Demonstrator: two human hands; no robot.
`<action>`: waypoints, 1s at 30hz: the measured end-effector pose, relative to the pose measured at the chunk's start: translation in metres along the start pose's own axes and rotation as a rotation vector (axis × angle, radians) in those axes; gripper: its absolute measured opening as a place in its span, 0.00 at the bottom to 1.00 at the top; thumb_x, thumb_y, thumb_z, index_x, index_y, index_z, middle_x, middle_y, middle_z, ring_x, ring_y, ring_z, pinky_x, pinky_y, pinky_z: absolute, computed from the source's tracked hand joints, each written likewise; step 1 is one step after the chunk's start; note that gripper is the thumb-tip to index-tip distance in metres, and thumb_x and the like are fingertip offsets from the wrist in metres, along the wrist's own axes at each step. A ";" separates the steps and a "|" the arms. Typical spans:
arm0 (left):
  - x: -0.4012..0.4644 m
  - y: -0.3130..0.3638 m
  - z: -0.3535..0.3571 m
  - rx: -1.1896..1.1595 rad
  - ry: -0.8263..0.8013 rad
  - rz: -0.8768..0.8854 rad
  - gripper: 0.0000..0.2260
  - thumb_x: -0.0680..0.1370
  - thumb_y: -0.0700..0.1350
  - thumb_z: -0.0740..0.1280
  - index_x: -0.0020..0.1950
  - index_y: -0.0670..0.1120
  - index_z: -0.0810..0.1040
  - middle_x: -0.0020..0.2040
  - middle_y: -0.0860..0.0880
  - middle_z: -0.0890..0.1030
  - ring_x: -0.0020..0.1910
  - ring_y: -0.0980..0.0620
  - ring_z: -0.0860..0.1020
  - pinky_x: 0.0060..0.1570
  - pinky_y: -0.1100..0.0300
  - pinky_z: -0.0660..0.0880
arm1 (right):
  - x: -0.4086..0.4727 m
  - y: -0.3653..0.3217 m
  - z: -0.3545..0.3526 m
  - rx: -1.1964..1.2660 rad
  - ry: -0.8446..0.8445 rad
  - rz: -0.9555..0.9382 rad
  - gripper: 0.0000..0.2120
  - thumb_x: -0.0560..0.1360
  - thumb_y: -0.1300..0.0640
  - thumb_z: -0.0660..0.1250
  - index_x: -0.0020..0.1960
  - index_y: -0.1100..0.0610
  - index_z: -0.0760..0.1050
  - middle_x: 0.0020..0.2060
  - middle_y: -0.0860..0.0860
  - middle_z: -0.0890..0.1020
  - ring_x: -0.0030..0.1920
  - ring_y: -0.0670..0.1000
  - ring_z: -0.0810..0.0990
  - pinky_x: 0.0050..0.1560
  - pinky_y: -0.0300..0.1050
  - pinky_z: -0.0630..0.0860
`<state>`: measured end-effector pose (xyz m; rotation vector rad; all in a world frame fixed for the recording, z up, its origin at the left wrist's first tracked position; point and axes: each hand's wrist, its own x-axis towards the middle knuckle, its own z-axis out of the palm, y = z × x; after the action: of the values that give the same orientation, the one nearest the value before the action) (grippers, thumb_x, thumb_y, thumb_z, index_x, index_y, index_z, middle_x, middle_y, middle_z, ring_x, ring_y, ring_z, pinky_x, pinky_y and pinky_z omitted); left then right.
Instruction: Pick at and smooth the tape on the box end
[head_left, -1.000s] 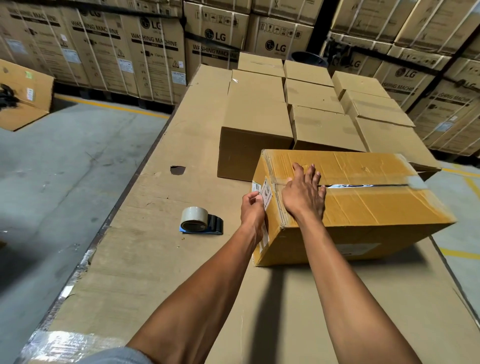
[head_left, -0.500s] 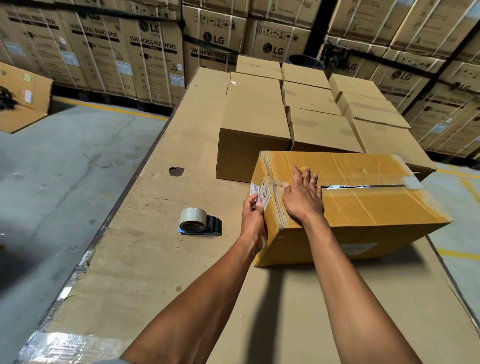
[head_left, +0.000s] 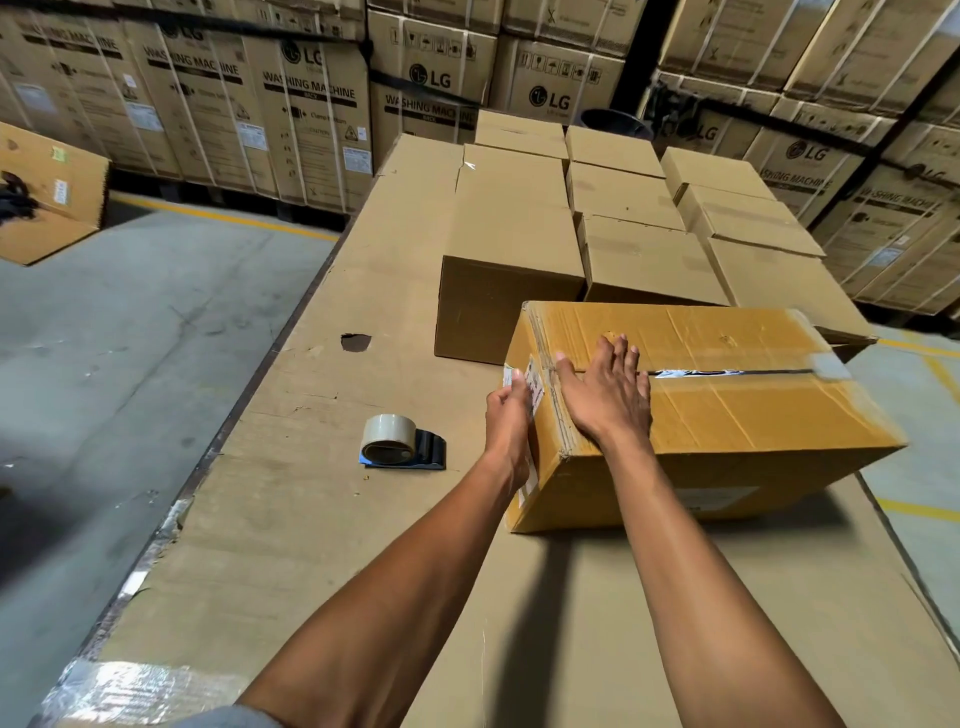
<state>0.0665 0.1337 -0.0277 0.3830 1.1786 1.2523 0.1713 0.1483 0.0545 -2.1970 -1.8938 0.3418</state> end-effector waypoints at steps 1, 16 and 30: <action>0.010 -0.003 0.002 0.020 0.025 -0.008 0.44 0.69 0.82 0.69 0.69 0.48 0.81 0.62 0.42 0.87 0.59 0.42 0.88 0.61 0.41 0.85 | 0.000 -0.002 0.002 -0.026 0.010 0.029 0.45 0.80 0.26 0.46 0.86 0.53 0.42 0.85 0.56 0.42 0.85 0.58 0.37 0.82 0.60 0.38; 0.005 0.008 0.009 0.048 -0.015 0.120 0.19 0.88 0.58 0.62 0.80 0.60 0.74 0.71 0.49 0.83 0.68 0.47 0.83 0.71 0.42 0.80 | 0.007 -0.003 0.007 -0.071 0.031 0.030 0.32 0.85 0.36 0.46 0.86 0.45 0.45 0.86 0.56 0.43 0.85 0.62 0.40 0.83 0.64 0.42; 0.000 0.011 0.005 0.180 0.016 0.172 0.18 0.91 0.55 0.58 0.80 0.65 0.73 0.76 0.50 0.80 0.72 0.46 0.80 0.75 0.40 0.77 | 0.001 -0.005 0.002 -0.070 0.011 0.015 0.33 0.84 0.33 0.45 0.86 0.41 0.46 0.86 0.54 0.44 0.85 0.61 0.39 0.83 0.65 0.42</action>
<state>0.0651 0.1389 -0.0167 0.6194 1.2980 1.3017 0.1663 0.1497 0.0539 -2.2534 -1.9121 0.2691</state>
